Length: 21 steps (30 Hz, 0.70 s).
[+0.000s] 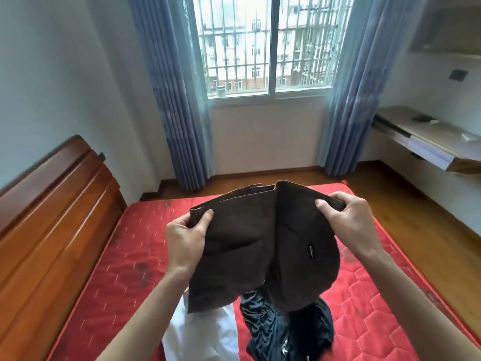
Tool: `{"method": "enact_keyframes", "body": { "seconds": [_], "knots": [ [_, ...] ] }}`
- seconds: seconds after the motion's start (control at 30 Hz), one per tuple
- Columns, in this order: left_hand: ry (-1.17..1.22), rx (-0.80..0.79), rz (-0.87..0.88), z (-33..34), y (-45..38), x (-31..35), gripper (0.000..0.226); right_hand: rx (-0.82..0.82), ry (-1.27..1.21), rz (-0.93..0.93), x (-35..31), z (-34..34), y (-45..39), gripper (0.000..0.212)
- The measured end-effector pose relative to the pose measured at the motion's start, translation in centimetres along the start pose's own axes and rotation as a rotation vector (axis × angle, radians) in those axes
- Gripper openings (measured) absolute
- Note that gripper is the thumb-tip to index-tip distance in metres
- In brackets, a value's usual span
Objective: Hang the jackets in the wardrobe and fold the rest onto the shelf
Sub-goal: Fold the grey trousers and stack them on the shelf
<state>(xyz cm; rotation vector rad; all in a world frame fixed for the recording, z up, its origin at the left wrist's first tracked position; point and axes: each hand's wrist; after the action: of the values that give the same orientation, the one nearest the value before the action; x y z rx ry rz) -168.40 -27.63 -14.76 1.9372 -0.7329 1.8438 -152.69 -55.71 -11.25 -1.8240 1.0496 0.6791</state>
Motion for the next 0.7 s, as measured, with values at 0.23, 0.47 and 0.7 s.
{"method": "enact_keyframes", "body": {
  "seconds": [0.23,0.47,0.7],
  "knots": [
    [0.065,0.002,0.15,5.1,1.3,6.5,0.017,0.001,-0.188,-0.136,-8.3,1.4,-0.6,0.015],
    [0.074,-0.1,0.26,8.0,3.9,9.5,0.017,-0.033,-0.354,-0.186,-10.7,4.2,0.1,0.007],
    [0.147,-0.272,0.269,8.2,5.3,9.9,0.011,-0.073,-0.567,-0.078,-10.7,4.6,0.0,0.04]
  ]
}}
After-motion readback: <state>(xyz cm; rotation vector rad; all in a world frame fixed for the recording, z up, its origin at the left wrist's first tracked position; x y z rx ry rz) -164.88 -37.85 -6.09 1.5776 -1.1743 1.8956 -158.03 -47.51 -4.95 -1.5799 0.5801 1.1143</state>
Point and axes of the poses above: each hand's wrist, its own y-axis away from the middle knuckle, its own z-axis out of the palm, x = y × z, and after that the axes turned 7 degrees about -z, right-handed
